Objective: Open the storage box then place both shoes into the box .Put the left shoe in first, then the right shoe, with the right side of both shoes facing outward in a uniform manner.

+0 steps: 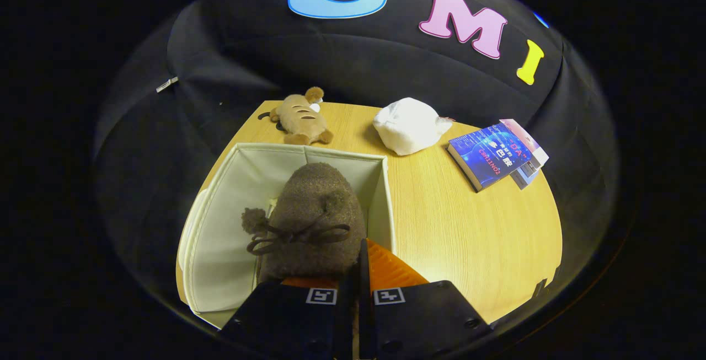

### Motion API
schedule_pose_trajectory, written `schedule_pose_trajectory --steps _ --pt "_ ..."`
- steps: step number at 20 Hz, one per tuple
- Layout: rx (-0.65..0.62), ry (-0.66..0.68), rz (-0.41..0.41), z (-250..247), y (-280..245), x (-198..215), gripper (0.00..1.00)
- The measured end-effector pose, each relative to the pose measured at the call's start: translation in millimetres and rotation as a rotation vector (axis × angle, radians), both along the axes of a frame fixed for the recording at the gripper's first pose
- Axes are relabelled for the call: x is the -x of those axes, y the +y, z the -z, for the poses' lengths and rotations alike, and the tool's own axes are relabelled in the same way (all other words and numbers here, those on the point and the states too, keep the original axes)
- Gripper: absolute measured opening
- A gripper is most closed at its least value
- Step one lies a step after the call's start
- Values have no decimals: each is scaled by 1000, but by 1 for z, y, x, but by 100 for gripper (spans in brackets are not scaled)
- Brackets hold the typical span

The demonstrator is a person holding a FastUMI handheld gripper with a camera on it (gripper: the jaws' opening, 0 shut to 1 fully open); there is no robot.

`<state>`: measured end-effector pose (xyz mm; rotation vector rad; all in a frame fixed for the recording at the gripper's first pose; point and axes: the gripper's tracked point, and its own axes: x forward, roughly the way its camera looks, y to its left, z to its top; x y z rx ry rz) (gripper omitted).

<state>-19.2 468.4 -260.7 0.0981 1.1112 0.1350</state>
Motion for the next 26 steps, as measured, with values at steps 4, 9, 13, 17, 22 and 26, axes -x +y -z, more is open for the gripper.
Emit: schedule_pose_trajectory --steps 4,9,13,17,22,26 --pt "-38 8 -29 -4 9 9 32" --pt "-96 -39 -64 -18 22 12 69" --pt "-106 -117 -73 -40 17 3 96" --pt "-106 -142 -81 -45 9 0 95" --pt "-121 -199 -109 -57 -1 -3 99" --pt "-181 -265 -127 -81 -14 -6 98"
